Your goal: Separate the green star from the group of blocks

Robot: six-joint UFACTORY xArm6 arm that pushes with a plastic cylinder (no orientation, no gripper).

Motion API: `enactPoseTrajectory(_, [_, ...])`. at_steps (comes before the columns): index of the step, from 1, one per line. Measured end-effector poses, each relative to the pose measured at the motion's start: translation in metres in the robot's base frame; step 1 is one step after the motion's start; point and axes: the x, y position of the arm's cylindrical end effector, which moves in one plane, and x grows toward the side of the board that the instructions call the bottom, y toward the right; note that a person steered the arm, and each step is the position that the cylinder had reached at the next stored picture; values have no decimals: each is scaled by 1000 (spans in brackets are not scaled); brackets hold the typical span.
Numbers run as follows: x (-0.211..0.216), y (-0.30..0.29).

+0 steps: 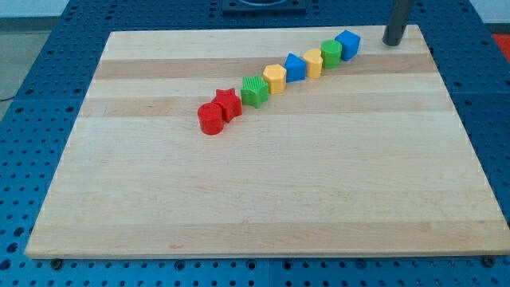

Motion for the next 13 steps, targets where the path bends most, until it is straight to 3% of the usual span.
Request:
enactPoseTrajectory(2, [-9,-44])
enactPoseTrajectory(6, [77,-91])
enactPoseTrajectory(7, [81,-104])
enactPoseTrajectory(8, [59,-129])
enactPoseTrajectory(12, [51,-309])
enactPoseTrajectory(13, [53,-314])
